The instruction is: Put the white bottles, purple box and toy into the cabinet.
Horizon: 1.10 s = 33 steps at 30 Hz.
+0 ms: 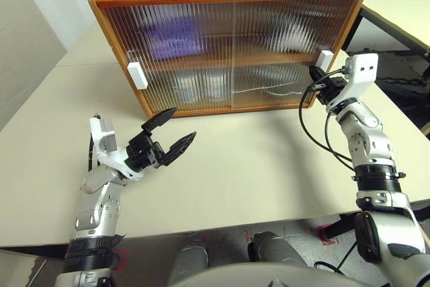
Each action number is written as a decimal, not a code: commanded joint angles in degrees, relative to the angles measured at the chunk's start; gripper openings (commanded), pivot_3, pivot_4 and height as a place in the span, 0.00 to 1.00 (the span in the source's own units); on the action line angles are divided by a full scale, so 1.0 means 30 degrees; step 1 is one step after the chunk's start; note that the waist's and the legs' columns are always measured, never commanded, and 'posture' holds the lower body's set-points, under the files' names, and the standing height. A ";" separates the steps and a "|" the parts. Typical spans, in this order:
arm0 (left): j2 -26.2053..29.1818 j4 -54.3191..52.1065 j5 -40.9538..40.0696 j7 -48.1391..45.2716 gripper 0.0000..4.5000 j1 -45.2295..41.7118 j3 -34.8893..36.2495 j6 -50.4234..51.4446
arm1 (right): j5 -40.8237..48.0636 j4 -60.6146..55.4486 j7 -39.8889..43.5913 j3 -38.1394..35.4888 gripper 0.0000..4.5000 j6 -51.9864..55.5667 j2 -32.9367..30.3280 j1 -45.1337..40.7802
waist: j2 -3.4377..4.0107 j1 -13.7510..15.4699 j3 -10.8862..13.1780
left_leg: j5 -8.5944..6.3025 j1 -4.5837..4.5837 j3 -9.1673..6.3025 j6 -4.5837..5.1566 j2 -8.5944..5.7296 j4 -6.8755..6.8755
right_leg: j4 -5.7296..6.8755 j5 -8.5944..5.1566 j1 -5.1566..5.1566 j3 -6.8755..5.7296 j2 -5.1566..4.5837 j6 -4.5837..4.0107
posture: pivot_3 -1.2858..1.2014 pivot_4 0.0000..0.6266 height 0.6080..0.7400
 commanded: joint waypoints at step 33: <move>0.2706 0.7597 0.6325 1.1872 1.00 -0.0098 0.4780 -0.0592 | 0.2521 0.7088 0.8361 -0.4636 0.99 -0.5388 -0.3938 0.3807 | -0.0079 -0.0440 0.0100 | -0.0027 0.0070 0.0093 -0.0145 -0.0022 -0.0032 | -0.0005 -0.0131 0.0072 0.0042 0.0002 -0.0029 | 0.46 0.03 1.00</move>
